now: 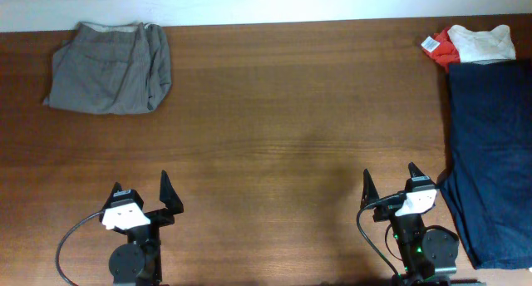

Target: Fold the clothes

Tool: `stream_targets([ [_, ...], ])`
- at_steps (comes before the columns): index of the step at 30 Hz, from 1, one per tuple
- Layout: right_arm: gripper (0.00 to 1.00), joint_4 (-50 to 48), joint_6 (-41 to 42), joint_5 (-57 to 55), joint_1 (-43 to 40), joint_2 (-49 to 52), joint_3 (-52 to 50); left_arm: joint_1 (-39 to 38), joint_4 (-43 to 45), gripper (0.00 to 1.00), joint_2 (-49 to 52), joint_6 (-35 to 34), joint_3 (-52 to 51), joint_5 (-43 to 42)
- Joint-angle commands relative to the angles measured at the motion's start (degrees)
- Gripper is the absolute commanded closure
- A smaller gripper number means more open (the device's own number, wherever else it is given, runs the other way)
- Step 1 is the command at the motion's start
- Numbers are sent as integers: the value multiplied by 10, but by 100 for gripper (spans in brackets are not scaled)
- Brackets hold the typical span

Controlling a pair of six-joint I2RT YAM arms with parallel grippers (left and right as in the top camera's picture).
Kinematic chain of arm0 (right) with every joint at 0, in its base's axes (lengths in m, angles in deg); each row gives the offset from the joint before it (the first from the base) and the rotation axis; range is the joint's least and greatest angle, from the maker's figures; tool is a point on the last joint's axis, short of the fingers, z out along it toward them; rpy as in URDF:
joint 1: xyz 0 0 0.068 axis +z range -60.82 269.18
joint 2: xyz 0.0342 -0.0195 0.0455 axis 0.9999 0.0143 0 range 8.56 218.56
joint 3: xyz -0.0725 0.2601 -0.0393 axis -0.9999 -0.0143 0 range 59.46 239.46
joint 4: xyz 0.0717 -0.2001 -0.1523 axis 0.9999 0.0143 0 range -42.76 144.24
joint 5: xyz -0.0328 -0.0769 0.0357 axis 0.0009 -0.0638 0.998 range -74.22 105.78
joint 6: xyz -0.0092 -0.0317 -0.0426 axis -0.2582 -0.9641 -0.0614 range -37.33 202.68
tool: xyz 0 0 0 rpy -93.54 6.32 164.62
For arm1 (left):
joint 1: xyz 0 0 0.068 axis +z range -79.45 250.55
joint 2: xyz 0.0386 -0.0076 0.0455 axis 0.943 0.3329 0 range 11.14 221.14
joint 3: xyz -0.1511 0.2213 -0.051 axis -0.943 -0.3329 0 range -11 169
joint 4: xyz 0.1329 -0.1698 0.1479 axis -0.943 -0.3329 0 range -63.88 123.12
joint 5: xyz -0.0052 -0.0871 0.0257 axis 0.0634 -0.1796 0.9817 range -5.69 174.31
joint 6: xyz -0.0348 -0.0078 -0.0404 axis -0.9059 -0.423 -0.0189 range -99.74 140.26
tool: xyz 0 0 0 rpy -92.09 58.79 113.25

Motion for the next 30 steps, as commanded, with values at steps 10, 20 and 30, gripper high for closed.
stream_targets([
  [10,2,4,-4,3,3,-6,-3,-3,1,1,-4,7,-3,6],
  [20,2,4,-4,3,3,-6,-3,-3,1,1,-4,7,-3,6],
  [30,2,-13,339,435,3,-6,-3,-3,1,1,-4,7,-3,6],
])
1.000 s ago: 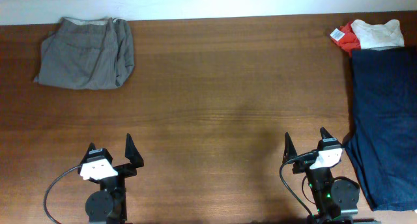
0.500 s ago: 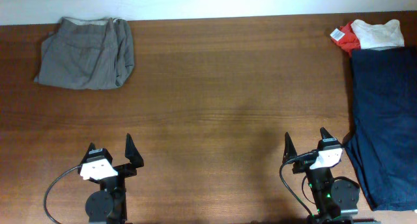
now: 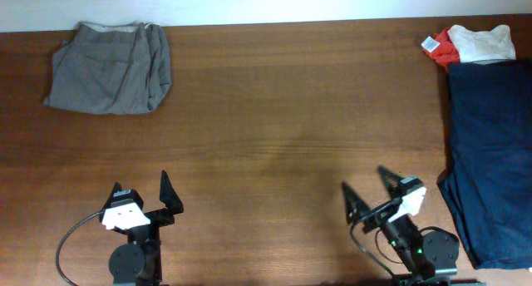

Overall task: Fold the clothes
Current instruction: 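Reach the right gripper to the navy shorts pile at right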

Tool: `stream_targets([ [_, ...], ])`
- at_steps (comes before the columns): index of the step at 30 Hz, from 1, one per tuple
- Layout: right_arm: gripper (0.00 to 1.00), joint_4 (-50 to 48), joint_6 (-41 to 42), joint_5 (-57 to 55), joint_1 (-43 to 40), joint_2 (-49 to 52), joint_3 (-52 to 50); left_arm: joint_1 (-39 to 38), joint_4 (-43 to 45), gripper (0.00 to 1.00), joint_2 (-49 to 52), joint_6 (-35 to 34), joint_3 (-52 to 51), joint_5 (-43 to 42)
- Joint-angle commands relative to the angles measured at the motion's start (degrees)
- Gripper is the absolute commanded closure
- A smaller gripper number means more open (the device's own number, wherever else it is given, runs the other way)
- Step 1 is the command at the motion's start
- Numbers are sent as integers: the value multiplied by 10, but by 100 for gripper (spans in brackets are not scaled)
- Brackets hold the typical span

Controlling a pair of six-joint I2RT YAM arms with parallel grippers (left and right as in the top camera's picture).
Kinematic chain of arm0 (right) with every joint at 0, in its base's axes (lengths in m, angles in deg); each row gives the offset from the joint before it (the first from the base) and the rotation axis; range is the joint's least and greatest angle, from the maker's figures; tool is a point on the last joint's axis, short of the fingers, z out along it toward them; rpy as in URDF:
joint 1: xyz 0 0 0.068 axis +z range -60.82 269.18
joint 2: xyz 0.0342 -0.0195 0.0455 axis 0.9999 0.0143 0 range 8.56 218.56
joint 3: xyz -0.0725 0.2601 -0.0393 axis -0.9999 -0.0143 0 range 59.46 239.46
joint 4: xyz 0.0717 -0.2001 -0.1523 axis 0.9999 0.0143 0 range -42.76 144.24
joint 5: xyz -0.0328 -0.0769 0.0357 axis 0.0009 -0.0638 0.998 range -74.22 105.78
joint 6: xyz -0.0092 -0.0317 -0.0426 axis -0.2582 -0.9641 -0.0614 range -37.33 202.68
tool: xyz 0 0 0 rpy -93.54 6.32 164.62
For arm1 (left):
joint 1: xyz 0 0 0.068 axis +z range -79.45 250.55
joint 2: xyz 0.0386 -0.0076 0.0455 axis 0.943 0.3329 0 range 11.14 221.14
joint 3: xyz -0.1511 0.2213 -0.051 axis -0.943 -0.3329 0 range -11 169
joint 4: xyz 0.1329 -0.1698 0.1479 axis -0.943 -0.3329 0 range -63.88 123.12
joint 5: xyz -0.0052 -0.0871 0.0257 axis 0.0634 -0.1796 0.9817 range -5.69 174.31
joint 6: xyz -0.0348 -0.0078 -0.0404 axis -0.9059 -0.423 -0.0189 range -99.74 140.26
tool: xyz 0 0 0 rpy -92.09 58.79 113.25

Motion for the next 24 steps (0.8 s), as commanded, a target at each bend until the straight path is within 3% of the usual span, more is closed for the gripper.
stream_targets([
  [1,2,1,192,211,3,-6,-3,-3,1,1,-4,7,-3,6],
  [8,2,-12,277,212,3,-6,-3,-3,1,1,-4,7,-3,6],
  [15,2,-257,369,264,3,-6,3,-3,1,1,-4,7,-3,6],
  [17,2,-282,378,259,3,-6,26,-3,1,1,-4,7,-3,6],
  [20,2,-281,376,248,3,-6,90,-3,1,1,-4,7,-3,6],
  [24,2,-213,285,167,-4,0,196,-3,1,1,-4,7,-3,6],
])
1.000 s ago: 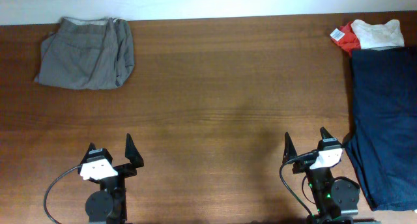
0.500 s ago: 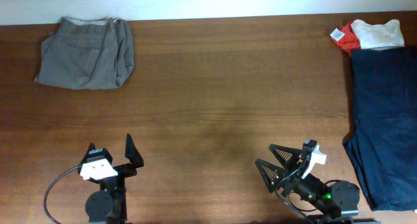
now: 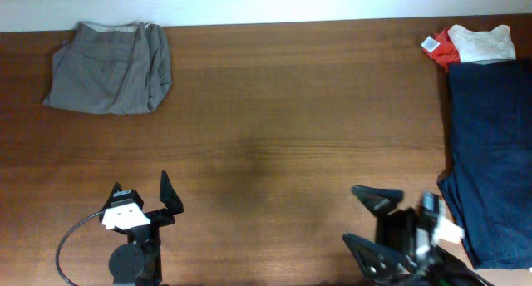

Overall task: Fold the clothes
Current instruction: 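Reach the right gripper to the navy shorts pile at right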

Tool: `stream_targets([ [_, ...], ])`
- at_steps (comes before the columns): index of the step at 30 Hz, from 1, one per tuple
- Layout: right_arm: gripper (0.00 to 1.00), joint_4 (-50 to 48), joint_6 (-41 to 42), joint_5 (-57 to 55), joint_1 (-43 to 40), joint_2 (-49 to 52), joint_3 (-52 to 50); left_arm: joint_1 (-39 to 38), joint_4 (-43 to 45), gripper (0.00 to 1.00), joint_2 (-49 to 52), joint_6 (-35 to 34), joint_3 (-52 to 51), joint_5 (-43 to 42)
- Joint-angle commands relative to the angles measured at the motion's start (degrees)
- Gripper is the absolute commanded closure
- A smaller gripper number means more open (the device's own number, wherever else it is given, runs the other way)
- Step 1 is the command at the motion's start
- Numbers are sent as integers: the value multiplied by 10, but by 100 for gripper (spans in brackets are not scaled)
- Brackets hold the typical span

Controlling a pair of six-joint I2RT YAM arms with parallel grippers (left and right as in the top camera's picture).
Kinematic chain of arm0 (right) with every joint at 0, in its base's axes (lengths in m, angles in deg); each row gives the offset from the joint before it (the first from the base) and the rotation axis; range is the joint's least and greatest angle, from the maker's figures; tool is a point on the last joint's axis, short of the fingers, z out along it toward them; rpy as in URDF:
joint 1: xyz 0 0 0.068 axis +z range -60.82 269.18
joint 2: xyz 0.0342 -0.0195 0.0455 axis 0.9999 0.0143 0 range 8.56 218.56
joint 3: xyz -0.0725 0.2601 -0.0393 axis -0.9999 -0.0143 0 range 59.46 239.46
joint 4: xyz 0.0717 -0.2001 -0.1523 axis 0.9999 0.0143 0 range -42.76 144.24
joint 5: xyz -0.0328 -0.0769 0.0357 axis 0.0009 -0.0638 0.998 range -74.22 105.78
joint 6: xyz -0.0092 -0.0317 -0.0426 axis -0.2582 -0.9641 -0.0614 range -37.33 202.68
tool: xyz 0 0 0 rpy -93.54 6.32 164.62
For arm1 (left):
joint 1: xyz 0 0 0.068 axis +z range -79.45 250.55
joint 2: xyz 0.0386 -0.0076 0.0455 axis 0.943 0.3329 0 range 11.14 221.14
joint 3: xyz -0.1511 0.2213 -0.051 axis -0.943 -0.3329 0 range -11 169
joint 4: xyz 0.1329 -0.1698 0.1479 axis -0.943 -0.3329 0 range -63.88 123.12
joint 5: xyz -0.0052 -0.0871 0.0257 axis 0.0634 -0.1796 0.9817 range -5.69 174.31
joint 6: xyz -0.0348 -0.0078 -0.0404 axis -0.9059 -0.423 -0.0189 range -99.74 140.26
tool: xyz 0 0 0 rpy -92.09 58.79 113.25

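Folded grey trousers (image 3: pixel 108 67) lie at the table's far left corner. A dark navy garment (image 3: pixel 490 153) is spread flat along the right edge, with a red and white garment (image 3: pixel 472 43) bunched at its far end. My left gripper (image 3: pixel 141 193) rests open near the front edge, empty. My right gripper (image 3: pixel 366 219) is at the front right, turned sideways with its fingers pointing left, open and empty, just left of the navy garment's near end.
The brown wooden table (image 3: pixel 274 111) runs to a white wall along the far edge. A cable (image 3: pixel 71 240) loops from the left arm's base.
My right gripper has turned further, from angled to the far left to lying sideways with fingers pointing left, and its wrist now sits closer to the navy garment. The left arm has not moved.
Both grippers first stood open near the front edge, fingers pointing away. Then the right one was tilted toward the far left. Now it lies turned fully sideways beside the navy garment. The clothes have stayed where they were.
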Motion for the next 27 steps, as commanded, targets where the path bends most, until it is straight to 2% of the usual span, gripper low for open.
stream_targets([
  [1,2,89,-98,-94,-9,7,109,-3,1,1,-4,7,-3,6],
  [4,2,245,-220,-199,-27,44,207,-3,1,1,-4,7,-3,6],
  [8,2,383,-332,-350,-44,147,329,-3,1,1,-4,7,-3,6],
  [12,2,436,-370,-523,-47,290,446,-3,1,1,-4,7,-3,6],
  [16,2,480,-435,-569,-47,452,569,-3,1,1,-4,7,-3,6],
  [22,2,671,-548,-711,-59,716,811,-3,1,1,-4,7,-3,6],
  [23,2,715,-567,-753,-69,785,869,-3,1,1,-4,7,-3,6],
  [27,2,734,-569,-785,-101,901,932,-3,1,1,-4,7,-3,6],
])
